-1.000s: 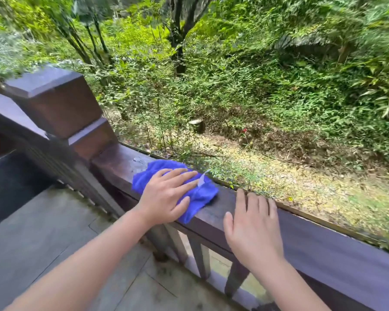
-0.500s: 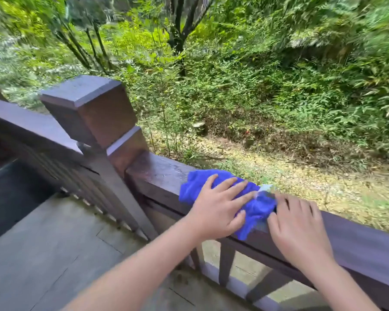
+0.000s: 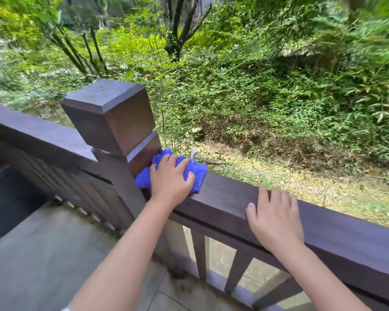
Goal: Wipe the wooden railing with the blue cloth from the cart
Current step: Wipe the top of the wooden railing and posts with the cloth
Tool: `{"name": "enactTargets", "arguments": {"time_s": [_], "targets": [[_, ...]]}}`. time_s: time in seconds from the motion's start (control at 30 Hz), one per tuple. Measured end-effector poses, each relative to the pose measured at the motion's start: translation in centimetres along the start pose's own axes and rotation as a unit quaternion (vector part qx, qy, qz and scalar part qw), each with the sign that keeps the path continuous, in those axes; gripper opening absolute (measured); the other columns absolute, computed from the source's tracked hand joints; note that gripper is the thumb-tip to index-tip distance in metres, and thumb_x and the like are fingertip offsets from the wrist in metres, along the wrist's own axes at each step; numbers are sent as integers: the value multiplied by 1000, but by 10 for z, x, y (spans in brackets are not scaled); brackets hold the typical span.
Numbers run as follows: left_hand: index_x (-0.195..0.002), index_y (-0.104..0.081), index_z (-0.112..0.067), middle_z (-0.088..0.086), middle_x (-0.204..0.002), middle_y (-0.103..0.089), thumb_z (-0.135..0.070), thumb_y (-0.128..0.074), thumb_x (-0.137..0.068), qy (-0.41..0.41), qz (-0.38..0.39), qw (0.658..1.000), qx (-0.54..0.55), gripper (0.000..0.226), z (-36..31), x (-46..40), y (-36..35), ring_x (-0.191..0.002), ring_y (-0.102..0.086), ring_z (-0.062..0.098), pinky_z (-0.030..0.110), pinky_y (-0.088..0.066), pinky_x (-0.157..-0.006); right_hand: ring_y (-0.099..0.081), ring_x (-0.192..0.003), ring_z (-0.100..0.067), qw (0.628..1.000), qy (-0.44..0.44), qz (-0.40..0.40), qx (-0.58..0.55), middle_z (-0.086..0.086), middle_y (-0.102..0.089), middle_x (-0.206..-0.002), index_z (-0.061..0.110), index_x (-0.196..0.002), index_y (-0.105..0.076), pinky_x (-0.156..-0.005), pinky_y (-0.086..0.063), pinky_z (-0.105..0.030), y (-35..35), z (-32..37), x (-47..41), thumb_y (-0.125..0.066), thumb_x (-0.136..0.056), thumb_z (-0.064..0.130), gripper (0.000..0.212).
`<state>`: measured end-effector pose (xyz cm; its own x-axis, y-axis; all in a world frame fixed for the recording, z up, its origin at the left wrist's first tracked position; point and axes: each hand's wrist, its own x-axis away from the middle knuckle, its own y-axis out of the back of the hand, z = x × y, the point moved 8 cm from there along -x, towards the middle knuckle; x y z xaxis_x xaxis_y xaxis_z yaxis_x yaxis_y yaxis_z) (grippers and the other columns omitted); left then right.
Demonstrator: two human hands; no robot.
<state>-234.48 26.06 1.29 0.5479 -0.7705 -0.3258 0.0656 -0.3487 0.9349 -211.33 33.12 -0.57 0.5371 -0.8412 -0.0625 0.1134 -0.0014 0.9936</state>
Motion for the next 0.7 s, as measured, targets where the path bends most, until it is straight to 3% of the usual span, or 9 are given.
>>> {"name": "enactTargets", "arguments": {"time_s": [0.07,0.13,0.33,0.47,0.57,0.63,0.7], "targets": [[-111,-58,-25,3,-121,-56,-35,-39,-83,79,5,997,12,35,-7,2,0,-121,-40,24,46,-35,-90,-39,-121,-32,1000,-2,-3,-7,-15,-48,-127,9,-138,-29,-113,-20,-48,0,0,0,-29,-89,39,58],[-114,-54,-23,7,-127,-52,-35,-37,-84,103,31,994,-4,36,-22,11,-6,-125,-36,26,52,-34,-92,-39,-121,-31,1000,-1,-3,-16,-14,-48,-127,9,-138,-29,-114,-20,-47,0,-1,0,-30,-89,38,57],[-138,-30,-25,14,-150,-29,-43,-31,-86,13,102,994,23,54,-91,55,-19,-141,-18,28,63,-19,-102,-36,-125,-30,999,8,-6,-39,-14,-45,-134,9,-141,-25,-114,-19,-44,0,-4,-1,-31,-90,33,57],[-141,-9,-41,-1,-158,1,-39,-30,-89,-23,146,964,223,57,-65,41,3,-144,5,13,58,5,-112,-23,-137,-27,990,17,15,-142,-12,-31,-148,17,-145,-15,-117,-14,-44,5,-7,-7,-29,-91,29,58],[-144,-14,-29,2,-158,-1,-26,-43,-85,-69,91,980,162,65,-36,33,31,-144,2,16,49,-4,-115,-16,-141,-24,978,101,-27,-180,-7,-24,-153,23,-144,-21,-117,-15,-42,23,18,-12,-38,-92,31,56],[-142,-26,-16,9,-154,-21,-25,-46,-88,-92,143,979,109,58,-29,37,26,-141,-20,23,42,-21,-115,-21,-139,-21,969,194,-22,-153,-4,-27,-152,24,-143,-27,-115,-18,-37,27,48,-11,-44,-91,32,54],[-141,-30,-12,10,-150,-33,-28,-43,-93,-122,171,975,77,52,-29,45,20,-134,-34,25,38,-27,-111,-25,-138,-18,963,241,11,-121,-2,-30,-151,26,-142,-30,-113,-22,-34,20,70,-10,-43,-92,34,52]]}}
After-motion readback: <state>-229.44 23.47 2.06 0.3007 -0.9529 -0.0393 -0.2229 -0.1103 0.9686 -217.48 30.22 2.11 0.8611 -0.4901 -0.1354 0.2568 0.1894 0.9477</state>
